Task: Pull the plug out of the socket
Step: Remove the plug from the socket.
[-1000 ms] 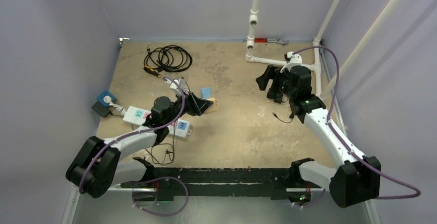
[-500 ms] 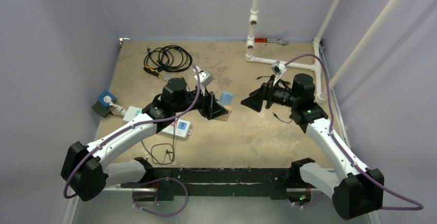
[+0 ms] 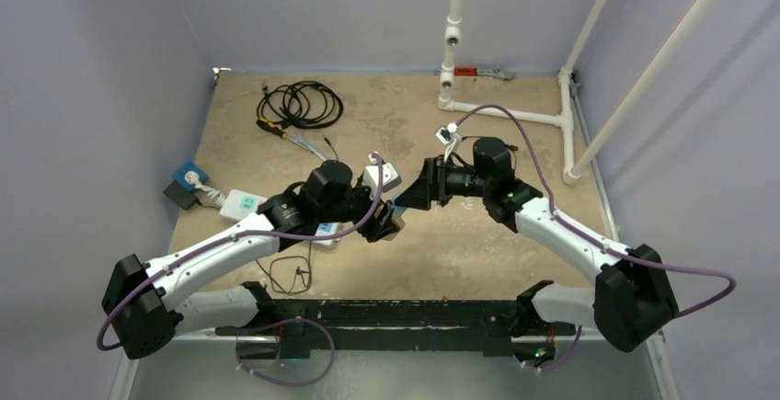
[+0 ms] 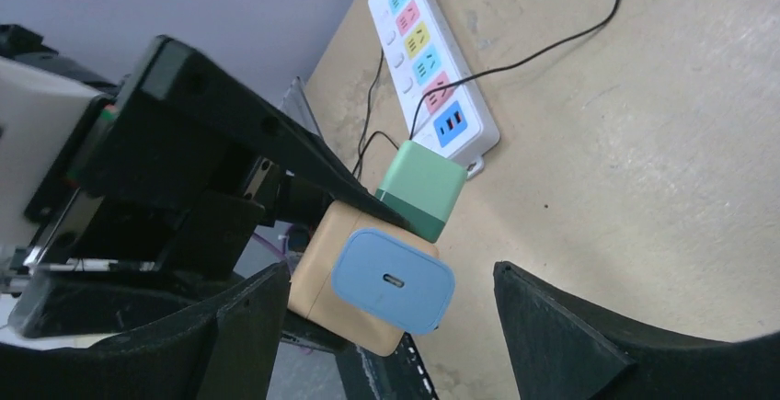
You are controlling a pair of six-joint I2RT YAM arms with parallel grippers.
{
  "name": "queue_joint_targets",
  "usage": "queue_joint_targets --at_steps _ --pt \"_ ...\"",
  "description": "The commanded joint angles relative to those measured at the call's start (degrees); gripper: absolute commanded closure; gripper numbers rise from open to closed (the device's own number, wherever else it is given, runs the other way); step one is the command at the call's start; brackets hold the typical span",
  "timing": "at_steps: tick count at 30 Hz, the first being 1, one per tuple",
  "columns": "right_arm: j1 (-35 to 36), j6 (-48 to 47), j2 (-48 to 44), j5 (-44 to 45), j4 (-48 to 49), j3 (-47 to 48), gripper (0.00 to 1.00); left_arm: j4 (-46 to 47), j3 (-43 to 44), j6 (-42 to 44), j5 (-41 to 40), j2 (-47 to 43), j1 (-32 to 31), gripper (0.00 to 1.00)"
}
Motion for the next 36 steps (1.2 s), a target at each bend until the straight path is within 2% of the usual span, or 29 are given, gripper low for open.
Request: queue_joint_targets --at_steps 1,11,26,31,36 --pt "1.1 3.78 0.62 3.18 3.45 0.21 0.17 0.08 1.97 3.94 -7.2 -2.04 -2.51 1.0" --pt "2.34 4.01 2.95 2.53 2.16 -1.25 0.2 -0.82 2.13 4.97 -12.18 -1.26 -5.64 1.0" --pt "4.27 10.32 5.65 0.43 11.08 -4.17 0.3 -1.46 1.99 4.97 -13.86 -0.28 -7.24 1.0" --pt "4.29 10.81 5.78 0.72 11.25 -3.68 0.33 -1.71 1.92 6.58 -14.73 -0.39 -7.81 1.0" --pt "4.34 10.62 6.03 0.61 10.78 -3.5 0.41 -1.8 1.94 6.77 -15.29 -0.35 -8.08 1.0"
